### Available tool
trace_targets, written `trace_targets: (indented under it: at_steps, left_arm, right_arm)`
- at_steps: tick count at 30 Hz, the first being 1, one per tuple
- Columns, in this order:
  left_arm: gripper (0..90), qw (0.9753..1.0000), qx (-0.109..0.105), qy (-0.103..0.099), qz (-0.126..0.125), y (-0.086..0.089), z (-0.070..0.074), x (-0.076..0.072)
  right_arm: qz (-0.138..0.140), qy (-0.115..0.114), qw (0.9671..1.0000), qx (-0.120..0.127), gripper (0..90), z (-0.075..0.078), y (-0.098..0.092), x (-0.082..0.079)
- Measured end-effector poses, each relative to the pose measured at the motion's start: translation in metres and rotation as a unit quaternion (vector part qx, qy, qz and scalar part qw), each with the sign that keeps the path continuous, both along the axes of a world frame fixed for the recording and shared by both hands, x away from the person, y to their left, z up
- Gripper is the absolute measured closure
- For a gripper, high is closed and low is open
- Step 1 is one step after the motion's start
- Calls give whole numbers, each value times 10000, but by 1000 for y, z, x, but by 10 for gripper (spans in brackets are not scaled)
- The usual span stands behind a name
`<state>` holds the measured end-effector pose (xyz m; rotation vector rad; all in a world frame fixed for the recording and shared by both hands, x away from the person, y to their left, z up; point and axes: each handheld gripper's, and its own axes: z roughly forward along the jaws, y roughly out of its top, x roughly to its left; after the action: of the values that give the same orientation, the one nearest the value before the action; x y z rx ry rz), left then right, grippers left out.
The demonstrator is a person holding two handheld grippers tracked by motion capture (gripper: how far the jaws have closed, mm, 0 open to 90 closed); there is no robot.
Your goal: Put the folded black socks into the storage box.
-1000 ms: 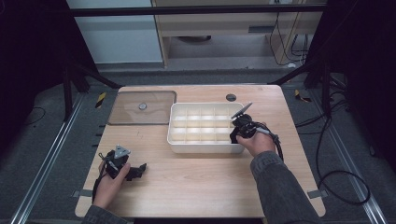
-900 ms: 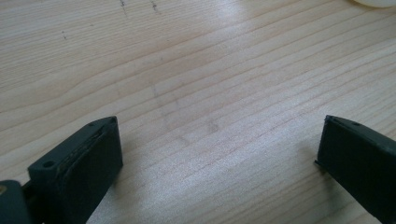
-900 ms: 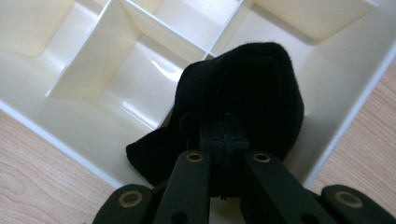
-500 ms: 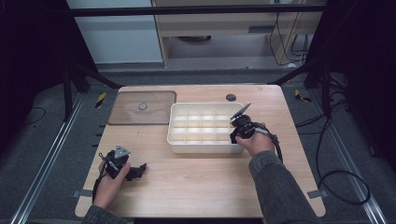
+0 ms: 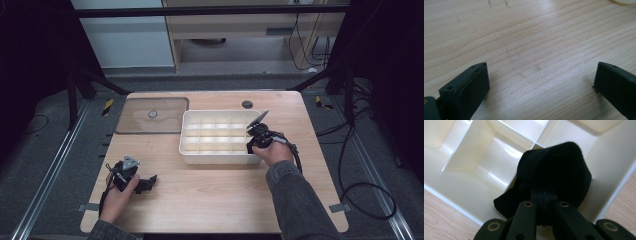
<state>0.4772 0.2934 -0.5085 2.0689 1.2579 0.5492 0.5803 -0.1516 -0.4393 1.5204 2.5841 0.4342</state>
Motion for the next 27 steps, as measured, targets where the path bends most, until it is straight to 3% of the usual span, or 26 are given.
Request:
trace_targets:
  at_steps: [27]
  left_arm:
    - [0,10000,16,-7,-24,0,0,0]
  right_arm:
    - [-78,88,9998,138,900,-3,-4,2]
